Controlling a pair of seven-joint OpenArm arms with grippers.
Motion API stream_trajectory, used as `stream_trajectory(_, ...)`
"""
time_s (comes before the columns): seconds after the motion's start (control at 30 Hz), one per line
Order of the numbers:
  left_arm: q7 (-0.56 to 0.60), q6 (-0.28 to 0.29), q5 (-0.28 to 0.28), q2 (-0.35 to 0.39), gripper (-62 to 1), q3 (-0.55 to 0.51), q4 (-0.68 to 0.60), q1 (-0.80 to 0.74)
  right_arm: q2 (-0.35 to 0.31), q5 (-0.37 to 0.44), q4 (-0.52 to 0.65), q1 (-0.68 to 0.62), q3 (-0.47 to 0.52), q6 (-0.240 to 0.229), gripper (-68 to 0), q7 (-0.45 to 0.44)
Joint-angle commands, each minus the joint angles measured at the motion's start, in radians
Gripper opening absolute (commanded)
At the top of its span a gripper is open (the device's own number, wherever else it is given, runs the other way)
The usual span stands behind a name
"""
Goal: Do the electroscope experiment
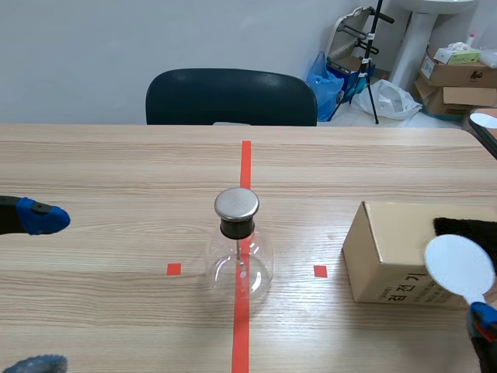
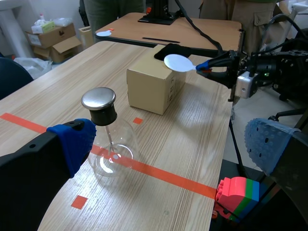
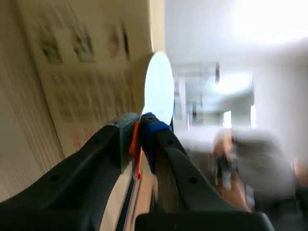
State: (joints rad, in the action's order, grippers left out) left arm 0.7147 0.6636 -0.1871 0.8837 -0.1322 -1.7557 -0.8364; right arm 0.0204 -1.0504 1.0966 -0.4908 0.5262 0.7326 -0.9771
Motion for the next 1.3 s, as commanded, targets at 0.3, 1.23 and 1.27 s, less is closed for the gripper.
stream_trajectory(0.3, 0.010, 0.003, -0.011, -0.007, 1.4, 0.006, -0.004, 0.003, 0.007, 0.002, 0.002, 0.006, 0.020, 0.050, -66.6, 0.111)
stream_trajectory(1.23, 0.011, 0.003, -0.011, -0.007, 1.4, 0.006, -0.004, 0.003, 0.019, -0.044, 0.002, 0.015, 0.022, 0.050, -66.6, -0.035)
stream_trajectory(1.27, 0.011, 0.003, -0.011, -0.007, 1.4, 0.006, -0.004, 0.003, 0.022, -0.036, 0.002, 0.015, 0.023, 0.050, -66.6, -0.055)
